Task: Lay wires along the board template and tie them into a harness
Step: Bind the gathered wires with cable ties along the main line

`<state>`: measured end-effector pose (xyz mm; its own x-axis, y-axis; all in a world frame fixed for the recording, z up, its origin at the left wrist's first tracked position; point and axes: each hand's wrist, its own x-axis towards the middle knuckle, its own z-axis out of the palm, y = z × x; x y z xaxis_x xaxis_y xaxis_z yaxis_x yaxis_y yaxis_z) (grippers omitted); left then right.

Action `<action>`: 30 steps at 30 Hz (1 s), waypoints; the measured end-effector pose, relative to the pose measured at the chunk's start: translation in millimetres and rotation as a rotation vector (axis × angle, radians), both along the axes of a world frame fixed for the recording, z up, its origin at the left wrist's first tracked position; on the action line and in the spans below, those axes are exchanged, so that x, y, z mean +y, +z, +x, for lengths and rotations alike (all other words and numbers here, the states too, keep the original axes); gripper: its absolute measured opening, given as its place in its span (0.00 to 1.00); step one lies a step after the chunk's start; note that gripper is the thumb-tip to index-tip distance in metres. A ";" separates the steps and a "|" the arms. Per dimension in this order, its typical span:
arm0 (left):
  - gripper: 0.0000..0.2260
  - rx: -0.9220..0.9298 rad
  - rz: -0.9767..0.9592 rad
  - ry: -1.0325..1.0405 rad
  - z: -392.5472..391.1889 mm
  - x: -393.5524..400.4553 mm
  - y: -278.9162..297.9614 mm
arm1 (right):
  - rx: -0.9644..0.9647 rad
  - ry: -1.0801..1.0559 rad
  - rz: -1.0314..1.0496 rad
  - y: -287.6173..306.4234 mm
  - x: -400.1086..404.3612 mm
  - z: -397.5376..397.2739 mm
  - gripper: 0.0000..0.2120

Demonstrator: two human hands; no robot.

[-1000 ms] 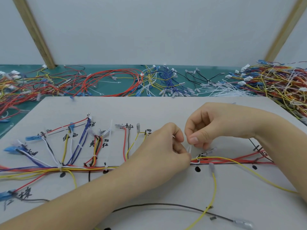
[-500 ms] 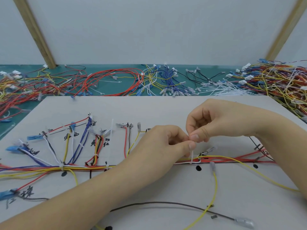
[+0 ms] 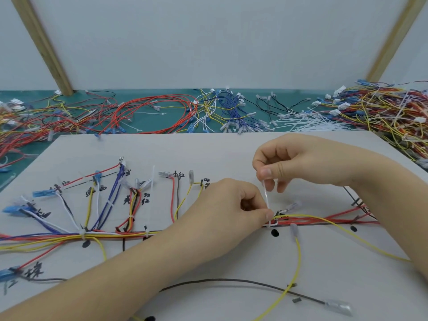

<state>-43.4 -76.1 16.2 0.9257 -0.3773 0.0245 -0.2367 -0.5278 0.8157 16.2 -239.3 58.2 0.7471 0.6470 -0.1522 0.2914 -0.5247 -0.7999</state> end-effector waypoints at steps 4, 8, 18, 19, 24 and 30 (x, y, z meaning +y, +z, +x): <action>0.08 -0.028 0.050 -0.013 -0.8 -0.3 1.1 | 0.017 -0.019 0.034 -0.4 -1.0 0.2 0.13; 0.07 -0.052 0.070 -0.026 -2.4 -0.2 2.7 | 0.002 -0.046 0.100 2.2 -2.9 0.3 0.13; 0.06 -0.155 0.135 -0.043 -6.1 -2.2 1.3 | 0.123 -0.002 0.209 4.7 -4.8 2.2 0.07; 0.06 -0.144 0.137 -0.041 -6.1 -1.7 2.0 | 0.153 0.024 0.211 4.3 -5.5 1.8 0.05; 0.07 -0.132 0.144 -0.035 -5.7 -2.1 4.2 | 0.260 0.097 0.169 0.7 -9.4 4.0 0.06; 0.05 -0.143 0.165 -0.040 -4.1 1.6 3.8 | 0.342 0.095 0.128 -0.2 -14.3 7.1 0.05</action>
